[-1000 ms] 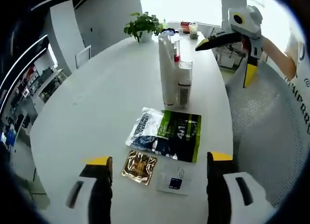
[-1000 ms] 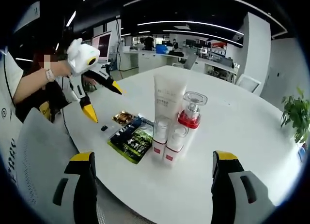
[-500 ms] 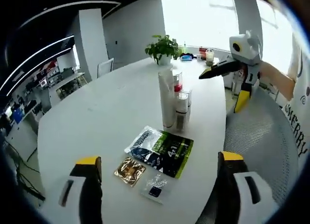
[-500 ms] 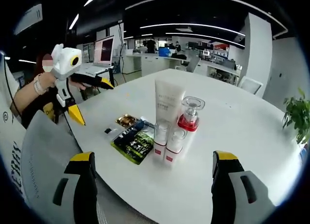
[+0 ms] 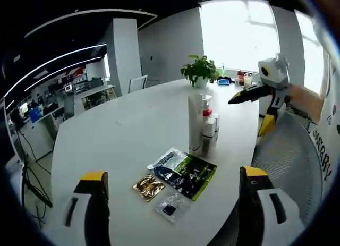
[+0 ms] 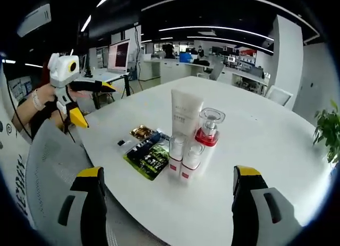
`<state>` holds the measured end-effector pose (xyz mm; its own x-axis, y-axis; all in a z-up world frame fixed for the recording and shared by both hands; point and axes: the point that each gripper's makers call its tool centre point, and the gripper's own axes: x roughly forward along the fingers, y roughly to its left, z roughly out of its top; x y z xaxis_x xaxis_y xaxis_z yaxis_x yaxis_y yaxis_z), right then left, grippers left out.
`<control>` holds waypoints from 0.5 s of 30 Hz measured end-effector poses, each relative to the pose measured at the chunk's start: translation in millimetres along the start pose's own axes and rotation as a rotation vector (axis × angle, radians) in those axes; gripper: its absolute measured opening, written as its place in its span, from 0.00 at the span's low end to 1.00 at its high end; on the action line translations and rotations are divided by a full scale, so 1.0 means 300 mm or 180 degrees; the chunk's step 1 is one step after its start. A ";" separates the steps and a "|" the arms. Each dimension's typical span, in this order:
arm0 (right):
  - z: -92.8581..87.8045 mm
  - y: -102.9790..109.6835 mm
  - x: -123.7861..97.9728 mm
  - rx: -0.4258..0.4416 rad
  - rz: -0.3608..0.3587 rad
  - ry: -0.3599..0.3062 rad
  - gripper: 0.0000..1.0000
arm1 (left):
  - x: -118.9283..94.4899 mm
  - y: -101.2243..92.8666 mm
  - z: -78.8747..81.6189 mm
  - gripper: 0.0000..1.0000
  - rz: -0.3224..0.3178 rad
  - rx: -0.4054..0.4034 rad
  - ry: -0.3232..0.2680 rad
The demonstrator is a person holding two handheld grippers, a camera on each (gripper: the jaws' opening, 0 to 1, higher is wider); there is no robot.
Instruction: Arrange the skincare products in the storage area until every visible bottle or jar stands upright without overlapping.
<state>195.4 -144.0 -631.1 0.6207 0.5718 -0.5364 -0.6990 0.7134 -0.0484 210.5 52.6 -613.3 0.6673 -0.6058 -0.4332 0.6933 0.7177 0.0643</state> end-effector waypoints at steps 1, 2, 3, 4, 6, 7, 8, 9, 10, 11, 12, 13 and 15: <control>0.003 0.003 0.001 0.0001 0.0006 -0.0003 1.00 | -0.005 0.000 0.002 0.99 0.0008 0.0004 -0.0017; 0.007 0.005 0.001 0.0009 0.0008 -0.0016 1.00 | -0.012 0.003 0.003 0.99 0.0035 -0.0004 -0.0021; 0.013 0.004 0.000 0.0019 0.0006 -0.0036 1.00 | -0.015 0.008 0.004 0.99 0.0066 -0.0020 -0.0019; 0.017 0.005 0.000 0.0014 0.0010 -0.0044 1.00 | -0.019 0.024 0.004 0.99 0.0099 -0.0032 -0.0030; 0.023 0.006 -0.003 -0.0003 0.0009 -0.0052 1.00 | -0.031 0.032 0.006 0.99 0.0153 -0.0029 -0.0059; 0.025 0.004 -0.003 -0.0019 0.0003 -0.0055 1.00 | -0.036 0.034 0.004 0.99 0.0168 -0.0032 -0.0068; 0.025 0.004 -0.004 -0.0024 0.0000 -0.0051 1.00 | -0.039 0.032 0.000 0.99 0.0160 -0.0034 -0.0076; 0.024 0.003 -0.005 -0.0027 -0.0007 -0.0047 1.00 | -0.041 0.032 -0.007 0.99 0.0147 -0.0045 -0.0076; 0.021 0.000 -0.006 -0.0029 -0.0026 -0.0036 1.00 | -0.044 0.039 -0.021 0.99 0.0183 -0.0113 -0.0058; 0.017 0.002 -0.006 -0.0037 -0.0032 -0.0028 1.00 | -0.046 0.043 -0.032 0.99 0.0218 -0.0141 -0.0053; 0.012 0.003 -0.006 -0.0035 -0.0028 -0.0014 1.00 | -0.049 0.041 -0.036 0.99 0.0223 -0.0146 -0.0053; 0.009 0.006 -0.005 -0.0023 -0.0025 -0.0014 1.00 | -0.053 0.039 -0.041 0.99 0.0236 -0.0153 -0.0049; 0.007 0.006 -0.005 -0.0019 -0.0024 -0.0018 1.00 | -0.060 0.043 -0.045 0.99 0.0274 -0.0175 -0.0042</control>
<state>193.8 -142.6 -628.5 0.6280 0.5688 -0.5311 -0.6965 0.7152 -0.0575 203.7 77.3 -616.8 0.7276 -0.5452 -0.4164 0.6174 0.7850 0.0512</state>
